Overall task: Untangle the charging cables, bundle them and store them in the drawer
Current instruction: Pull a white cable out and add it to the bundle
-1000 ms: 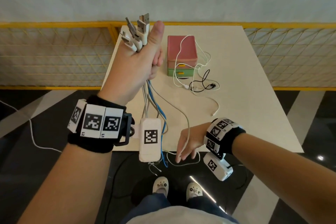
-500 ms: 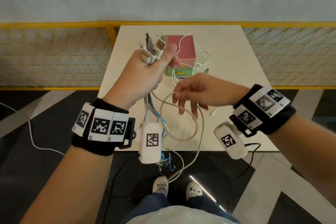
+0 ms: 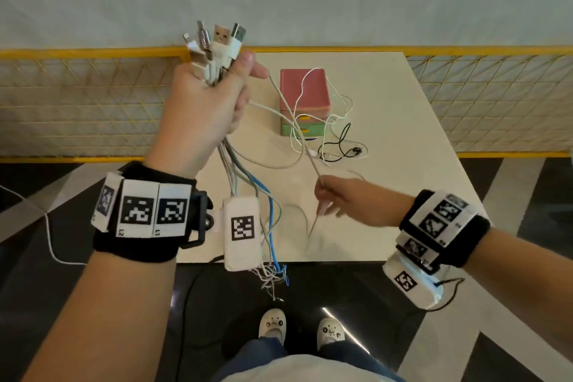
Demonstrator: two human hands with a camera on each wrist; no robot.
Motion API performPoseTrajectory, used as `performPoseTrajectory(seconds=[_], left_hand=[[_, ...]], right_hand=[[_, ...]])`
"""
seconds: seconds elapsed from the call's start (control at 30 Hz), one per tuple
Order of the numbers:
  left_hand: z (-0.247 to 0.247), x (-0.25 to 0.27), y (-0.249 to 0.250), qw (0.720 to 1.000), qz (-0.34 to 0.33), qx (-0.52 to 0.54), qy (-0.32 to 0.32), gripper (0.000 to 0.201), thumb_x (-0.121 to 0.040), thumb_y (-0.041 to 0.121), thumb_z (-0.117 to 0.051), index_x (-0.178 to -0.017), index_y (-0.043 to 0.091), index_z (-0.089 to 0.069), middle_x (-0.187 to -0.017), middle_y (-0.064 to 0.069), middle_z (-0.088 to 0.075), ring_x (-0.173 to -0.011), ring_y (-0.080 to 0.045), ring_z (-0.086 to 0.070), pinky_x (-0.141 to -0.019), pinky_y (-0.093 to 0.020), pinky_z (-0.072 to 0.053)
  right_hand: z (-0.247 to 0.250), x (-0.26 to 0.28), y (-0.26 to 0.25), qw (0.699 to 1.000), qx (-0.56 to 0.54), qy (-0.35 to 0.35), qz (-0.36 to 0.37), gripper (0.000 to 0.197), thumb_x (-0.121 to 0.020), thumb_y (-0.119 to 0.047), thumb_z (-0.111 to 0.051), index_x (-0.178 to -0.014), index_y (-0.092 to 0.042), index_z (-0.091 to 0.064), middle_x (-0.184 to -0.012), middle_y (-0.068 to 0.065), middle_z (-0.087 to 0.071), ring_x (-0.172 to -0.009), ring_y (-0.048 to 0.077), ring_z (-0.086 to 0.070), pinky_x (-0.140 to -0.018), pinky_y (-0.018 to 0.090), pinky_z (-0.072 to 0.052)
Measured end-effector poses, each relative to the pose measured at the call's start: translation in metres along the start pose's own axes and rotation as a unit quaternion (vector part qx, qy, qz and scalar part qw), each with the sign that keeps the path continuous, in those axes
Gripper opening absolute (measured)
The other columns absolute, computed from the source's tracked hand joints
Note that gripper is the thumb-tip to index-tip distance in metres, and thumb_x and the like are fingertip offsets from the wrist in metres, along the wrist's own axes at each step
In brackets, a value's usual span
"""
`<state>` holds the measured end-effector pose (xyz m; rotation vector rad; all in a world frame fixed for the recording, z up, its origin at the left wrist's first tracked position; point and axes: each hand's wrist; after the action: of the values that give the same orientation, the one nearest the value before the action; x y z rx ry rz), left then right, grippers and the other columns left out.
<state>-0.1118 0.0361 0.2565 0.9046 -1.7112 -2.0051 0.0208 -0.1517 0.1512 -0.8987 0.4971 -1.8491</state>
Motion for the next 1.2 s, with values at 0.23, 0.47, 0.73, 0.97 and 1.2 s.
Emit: performPoseTrajectory(seconds=[0.23,0.47,0.73,0.97,1.2], left_hand=[[-0.001,0.007,-0.007,0.999,0.002,-0.04,0.007,0.027,-0.101,0.032,-0.05,-0.088,0.02,-0.07,-0.049,0.009,-0.042,-0.041,-0.01,-0.029,-0.041,-0.017,-0.022],[0.001,0.015,-0.011,0.997,0.011,-0.069,-0.023,0.028,-0.101,0.033,-0.05,-0.088,0.019,-0.071,-0.052,0.006,-0.04,-0.043,-0.011,-0.028,-0.041,-0.018,-0.024],[-0.003,0.017,-0.013,0.996,0.028,-0.074,-0.046,0.027,-0.1,0.033,-0.051,-0.088,0.02,-0.071,-0.052,0.006,-0.04,-0.042,-0.011,-0.028,-0.04,-0.018,-0.024],[-0.005,0.016,-0.014,0.995,0.028,-0.085,-0.044,0.028,-0.1,0.034,-0.051,-0.092,0.018,-0.073,-0.055,0.002,-0.044,-0.041,-0.009,-0.031,-0.041,-0.017,-0.025],[-0.008,0.022,-0.015,0.959,0.076,-0.209,-0.173,0.03,-0.09,0.041,-0.064,-0.095,0.013,-0.075,-0.049,-0.007,-0.041,-0.042,-0.014,-0.031,-0.044,-0.023,-0.029]], right_hand=[[-0.004,0.01,-0.04,0.984,-0.112,-0.13,0.047,0.023,-0.103,-0.018,-0.025,-0.103,-0.008,-0.046,-0.083,0.024,-0.063,-0.064,0.028,-0.07,-0.072,0.046,-0.059],[-0.008,0.012,-0.042,0.975,-0.099,-0.192,0.058,0.028,-0.104,-0.019,-0.026,-0.112,-0.011,-0.051,-0.059,0.003,-0.047,-0.045,0.021,-0.057,-0.05,0.025,-0.053],[0.007,0.027,-0.045,0.939,-0.128,-0.316,0.052,0.03,-0.103,-0.015,-0.031,-0.129,-0.01,-0.047,-0.053,0.002,-0.038,-0.037,0.013,-0.045,-0.047,0.029,-0.055],[0.04,0.039,-0.058,0.932,-0.191,-0.291,0.098,0.029,-0.102,-0.015,-0.031,-0.125,-0.008,-0.049,-0.051,0.002,-0.037,-0.033,0.014,-0.042,-0.051,0.034,-0.057],[-0.005,0.021,-0.019,0.949,0.091,-0.294,-0.063,0.049,-0.095,-0.052,-0.038,-0.118,-0.013,-0.058,-0.088,0.007,-0.075,-0.075,0.018,-0.072,-0.088,0.038,-0.056]])
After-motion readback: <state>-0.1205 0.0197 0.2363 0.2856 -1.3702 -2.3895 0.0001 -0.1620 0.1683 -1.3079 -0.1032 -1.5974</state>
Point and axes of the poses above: each hand's wrist, its own x-axis away from the middle knuckle, its own z-axis out of the back of the hand, y = z × x
